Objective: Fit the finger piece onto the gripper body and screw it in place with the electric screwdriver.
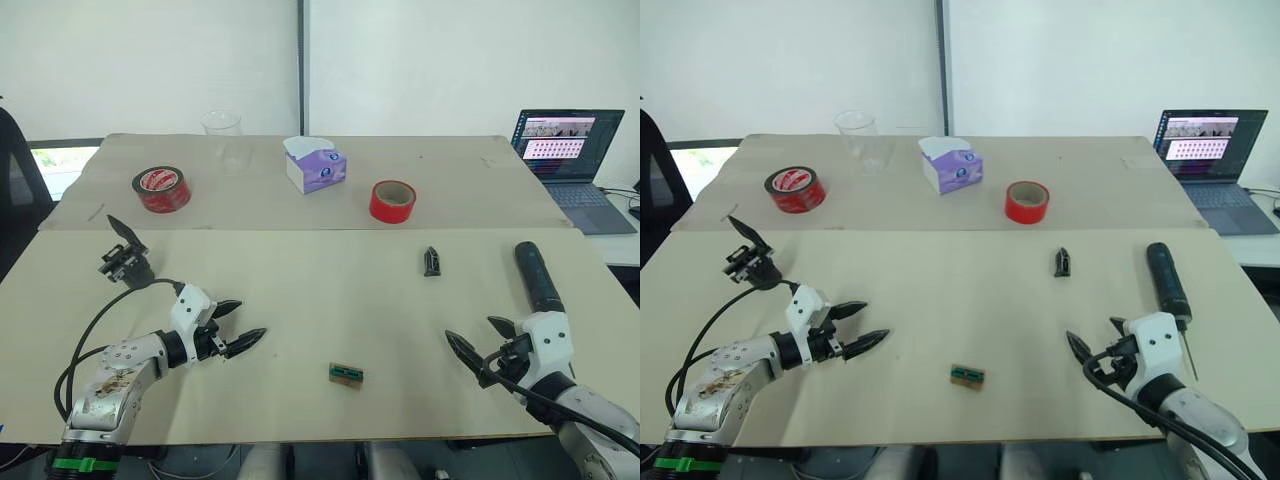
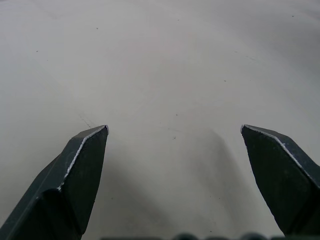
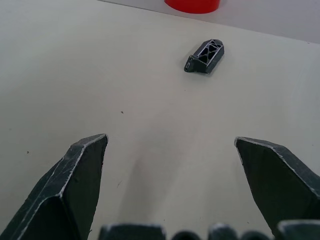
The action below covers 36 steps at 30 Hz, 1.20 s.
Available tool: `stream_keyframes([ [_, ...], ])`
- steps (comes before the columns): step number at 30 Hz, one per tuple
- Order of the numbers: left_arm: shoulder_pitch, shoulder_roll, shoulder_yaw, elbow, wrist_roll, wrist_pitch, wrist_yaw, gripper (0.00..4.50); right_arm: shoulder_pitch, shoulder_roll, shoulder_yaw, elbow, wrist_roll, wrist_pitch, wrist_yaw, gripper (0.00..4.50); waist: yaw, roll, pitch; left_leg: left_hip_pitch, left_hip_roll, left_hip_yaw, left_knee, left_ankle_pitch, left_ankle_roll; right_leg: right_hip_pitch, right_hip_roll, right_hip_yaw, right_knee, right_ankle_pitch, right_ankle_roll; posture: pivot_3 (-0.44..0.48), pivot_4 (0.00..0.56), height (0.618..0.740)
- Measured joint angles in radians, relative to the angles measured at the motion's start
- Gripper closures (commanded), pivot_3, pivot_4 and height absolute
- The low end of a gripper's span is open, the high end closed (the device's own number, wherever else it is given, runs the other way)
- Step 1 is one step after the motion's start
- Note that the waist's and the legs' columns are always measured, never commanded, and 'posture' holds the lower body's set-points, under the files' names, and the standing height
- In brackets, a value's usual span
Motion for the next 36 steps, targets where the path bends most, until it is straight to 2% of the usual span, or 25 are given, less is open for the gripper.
stream_keyframes([
  [2,0.003,-0.005,0.002,-0.004,0.0,0.0,0.008,0.02,-0.002,-0.001,0.001,0.0,-0.001,0.0,0.001,0.0,0.0,0.0,0.0,0.0,0.0,0.0,0.0,0.0,0.0,0.0,0.0,0.0,0.0,0.0,0.0,0.0,0.15,0.74],
  [6,0.086,-0.146,0.017,-0.139,0.0,0.019,0.176,0.02,-0.078,-0.06,0.031,0.019,0.01,0.0,0.059,0.0,-0.009,0.0,0.0,0.0,0.0,0.002,0.0,0.0,0.0,0.001,-0.002,0.001,-0.002,0.004,-0.002,0.0,0.15,0.74],
  [8,0.147,-0.181,0.03,-0.201,0.003,0.021,0.244,0.02,-0.15,-0.105,0.051,0.018,0.045,0.002,0.114,0.0,-0.016,-0.001,0.001,0.0,0.0,0.001,0.0,0.0,0.0,0.001,0.0,0.001,-0.002,0.005,-0.004,0.0,0.15,0.74],
  [13,0.299,-0.296,0.172,-0.313,0.005,-0.004,0.426,0.02,-0.367,-0.209,0.149,0.068,0.156,0.039,0.294,0.0,-0.021,-0.001,0.001,0.0,0.001,-0.001,-0.001,0.0,0.0,0.001,0.001,0.0,-0.002,0.004,-0.005,0.0,0.15,0.74],
  [17,0.372,-0.366,0.296,-0.328,0.004,-0.024,0.551,0.02,-0.543,-0.244,0.235,0.129,0.192,0.046,0.402,0.0,-0.017,-0.003,0.002,0.0,0.0,-0.001,0.0,0.0,0.0,0.001,0.001,-0.001,-0.002,0.004,-0.004,0.0,0.15,0.74],
  [22,0.344,-0.305,0.409,-0.239,0.003,-0.049,0.576,0.02,-0.671,-0.237,0.352,0.183,0.193,0.048,0.483,0.0,0.006,-0.004,0.003,-0.001,-0.001,-0.003,0.001,0.0,0.0,0.001,0.0,-0.004,-0.002,0.004,-0.006,0.0,0.15,0.74],
  [26,0.193,-0.196,0.447,-0.043,0.004,-0.078,0.545,0.02,-0.688,-0.224,0.391,0.191,0.193,0.048,0.505,0.0,0.008,-0.005,0.003,-0.001,-0.001,-0.003,0.002,0.0,0.0,0.001,0.0,-0.005,-0.002,0.006,-0.007,0.0,0.15,0.74],
  [32,-0.017,-0.1,0.415,0.271,0.05,-0.163,0.495,0.02,-0.67,-0.22,0.384,0.155,0.205,0.077,0.469,0.0,0.003,-0.005,0.003,-0.002,-0.001,-0.002,0.001,0.0,0.0,0.0,-0.001,-0.005,-0.003,0.007,-0.008,0.0,0.15,0.74],
  [36,-0.107,-0.094,0.368,0.408,0.086,-0.22,0.486,0.02,-0.649,-0.226,0.366,0.114,0.23,0.097,0.445,0.0,0.0,-0.005,0.003,-0.002,-0.001,-0.002,0.001,0.0,0.0,0.0,-0.002,-0.005,-0.003,0.008,-0.008,0.0,0.15,0.74],
])
